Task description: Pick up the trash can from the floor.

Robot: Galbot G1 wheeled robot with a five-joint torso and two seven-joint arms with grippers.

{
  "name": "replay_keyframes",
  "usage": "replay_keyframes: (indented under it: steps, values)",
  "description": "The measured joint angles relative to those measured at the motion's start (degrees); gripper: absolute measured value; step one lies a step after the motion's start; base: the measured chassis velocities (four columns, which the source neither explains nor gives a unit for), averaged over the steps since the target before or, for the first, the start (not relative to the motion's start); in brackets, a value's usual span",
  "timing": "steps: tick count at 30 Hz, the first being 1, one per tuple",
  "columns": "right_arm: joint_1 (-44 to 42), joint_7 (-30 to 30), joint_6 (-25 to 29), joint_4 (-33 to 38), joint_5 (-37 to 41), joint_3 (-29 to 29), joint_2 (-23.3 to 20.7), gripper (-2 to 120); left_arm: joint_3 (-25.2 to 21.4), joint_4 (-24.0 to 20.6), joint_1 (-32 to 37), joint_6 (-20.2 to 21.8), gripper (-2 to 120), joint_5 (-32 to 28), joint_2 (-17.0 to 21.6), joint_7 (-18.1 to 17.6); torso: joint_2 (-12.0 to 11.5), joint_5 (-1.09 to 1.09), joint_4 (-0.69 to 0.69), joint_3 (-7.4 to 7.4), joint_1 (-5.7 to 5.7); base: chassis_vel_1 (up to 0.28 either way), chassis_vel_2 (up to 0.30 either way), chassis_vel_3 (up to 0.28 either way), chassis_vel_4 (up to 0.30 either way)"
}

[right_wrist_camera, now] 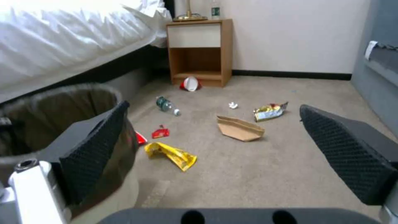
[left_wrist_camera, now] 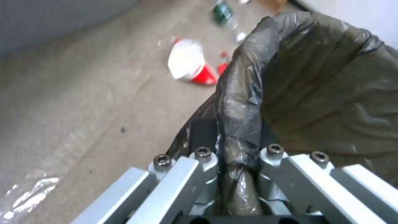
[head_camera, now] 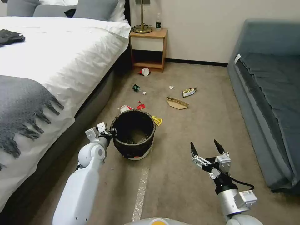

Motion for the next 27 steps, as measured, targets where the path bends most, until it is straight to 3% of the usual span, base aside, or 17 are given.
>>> replay_keyframes:
  steps: [2,3,6,12,27]
  values:
    - [0.0,-0.1,0.1,0.0,0.2,0.0,0.0,100,-1.0,-5.9,2.2,0.8,4,-1.6,0.4,-0.8,0.0,0.01,0.00,-0.01,0.00,0.000,0.000,0.000,0.000]
    - [0.0,-0.1,0.1,0.0,0.2,0.0,0.0,100,-1.0,-5.9,2.2,0.8,4,-1.6,0.4,-0.8,0.0,0.01,0.00,-0.01,0.00,0.000,0.000,0.000,0.000]
    - [0.0,-0.1,0.3,0.0,0.5,0.0,0.0,100,-2.7,-14.5,6.8,1.6,4,-3.2,1.1,-1.4,0.0,0.01,0.01,-0.01,-0.01,0.000,0.000,0.000,0.000]
    - [0.0,-0.1,0.6,0.1,0.6,0.0,0.0,100,-3.8,-20.1,9.7,2.1,4,-3.8,1.8,-1.5,0.0,0.00,0.01,-0.01,0.00,0.000,0.000,0.000,0.000]
    - [-0.2,-0.1,0.7,0.3,1.0,0.0,0.0,100,-3.4,-21.9,10.0,2.5,4,-3.6,1.3,-2.3,0.0,0.00,0.00,-0.01,-0.01,0.000,0.000,0.000,0.000]
